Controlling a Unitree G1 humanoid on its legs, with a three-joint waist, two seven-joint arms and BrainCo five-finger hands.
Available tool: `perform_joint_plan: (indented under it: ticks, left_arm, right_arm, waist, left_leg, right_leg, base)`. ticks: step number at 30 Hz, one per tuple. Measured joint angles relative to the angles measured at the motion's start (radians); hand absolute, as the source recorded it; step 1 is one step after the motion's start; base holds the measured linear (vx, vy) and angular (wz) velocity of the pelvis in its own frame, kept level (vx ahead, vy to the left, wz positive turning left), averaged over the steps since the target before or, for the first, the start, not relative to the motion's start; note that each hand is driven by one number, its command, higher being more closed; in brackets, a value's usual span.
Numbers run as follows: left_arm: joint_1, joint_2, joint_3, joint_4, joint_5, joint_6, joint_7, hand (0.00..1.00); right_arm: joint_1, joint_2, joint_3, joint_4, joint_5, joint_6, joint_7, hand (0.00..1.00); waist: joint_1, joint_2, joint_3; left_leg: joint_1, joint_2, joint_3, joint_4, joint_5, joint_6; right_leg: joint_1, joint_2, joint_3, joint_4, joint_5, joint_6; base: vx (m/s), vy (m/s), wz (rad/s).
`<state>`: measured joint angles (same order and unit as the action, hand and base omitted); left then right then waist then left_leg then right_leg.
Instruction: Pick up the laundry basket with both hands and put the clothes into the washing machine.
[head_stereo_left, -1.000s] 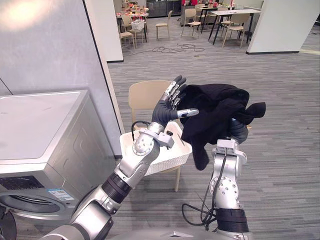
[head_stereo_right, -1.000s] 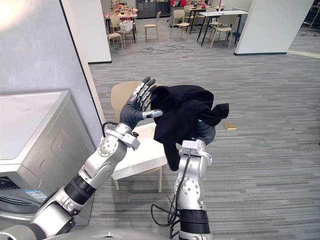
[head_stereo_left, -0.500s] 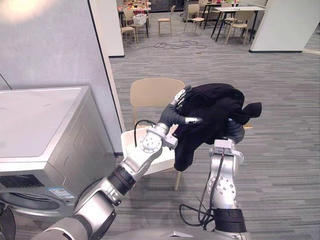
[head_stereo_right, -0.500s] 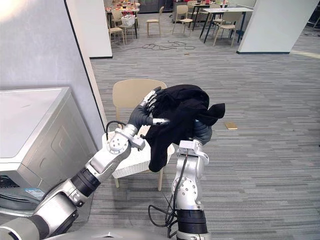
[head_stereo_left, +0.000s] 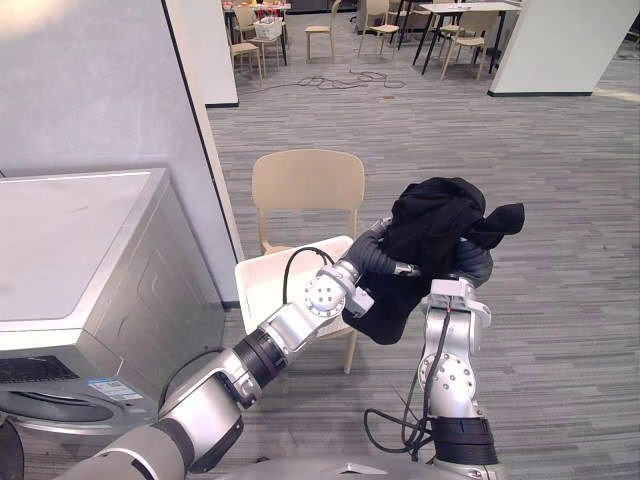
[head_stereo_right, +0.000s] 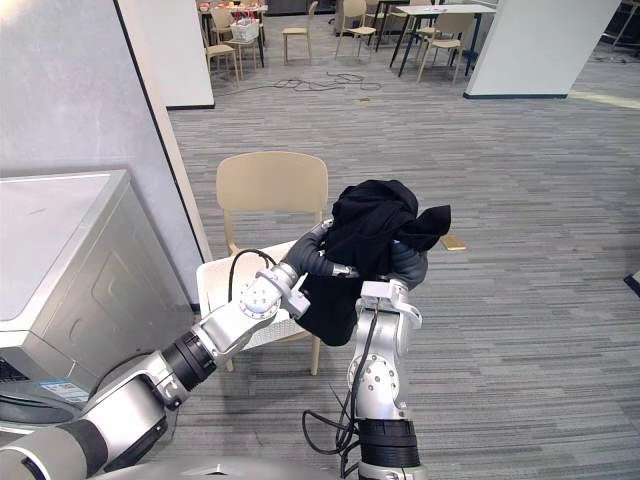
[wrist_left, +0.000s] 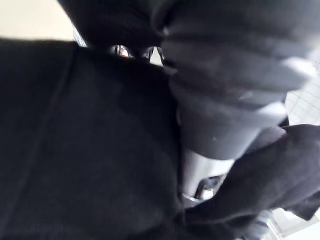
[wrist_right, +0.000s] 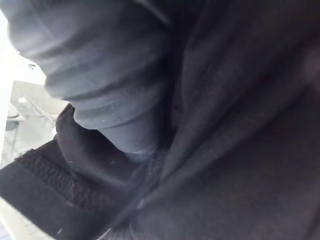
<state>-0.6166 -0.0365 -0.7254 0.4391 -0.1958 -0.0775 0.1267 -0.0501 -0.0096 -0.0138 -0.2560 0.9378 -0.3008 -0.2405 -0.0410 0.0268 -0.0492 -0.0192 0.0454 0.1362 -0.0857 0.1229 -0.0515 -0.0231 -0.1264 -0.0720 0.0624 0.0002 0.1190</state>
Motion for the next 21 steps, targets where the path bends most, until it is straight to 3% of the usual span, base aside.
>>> perform_joint_plan:
  ticks: [18, 19, 21]
  left_arm:
    - [-0.018, -0.006, -0.050, 0.009, -0.118, 0.000, 0.011, 1.00]
    - [-0.018, -0.010, -0.051, 0.009, -0.121, 0.000, 0.017, 1.00]
    - [-0.018, -0.012, -0.050, 0.009, -0.127, 0.000, 0.021, 1.00]
  right_arm:
    - [-0.004, -0.006, -0.009, 0.000, -0.001, -0.006, -0.004, 1.00]
    - [-0.006, -0.006, -0.009, 0.000, -0.001, -0.009, -0.006, 0.00]
    - [-0.011, -0.006, -0.009, 0.000, -0.001, -0.010, -0.010, 0.00]
  waist:
    - [-0.018, -0.025, -0.003]
    - [-0.017, -0.028, -0.004]
    - [-0.017, -0.030, -0.005]
  left_leg:
    - [-0.009, 0.000, -0.022, 0.000, 0.003, 0.003]
    - [-0.010, 0.000, -0.022, 0.000, 0.002, 0.002]
    - [-0.011, -0.001, -0.022, 0.000, 0.002, 0.002]
  right_leg:
    - [0.005, 0.000, -0.023, -0.006, 0.000, 0.000]
    - [0.005, -0.001, -0.023, -0.006, 0.000, 0.000]
    - [0.005, -0.001, -0.024, -0.006, 0.000, 0.000]
  base:
    - [0.00, 0.001, 0.03]
    - [0.00, 0.000, 0.00]
    - [0.00, 0.000, 0.00]
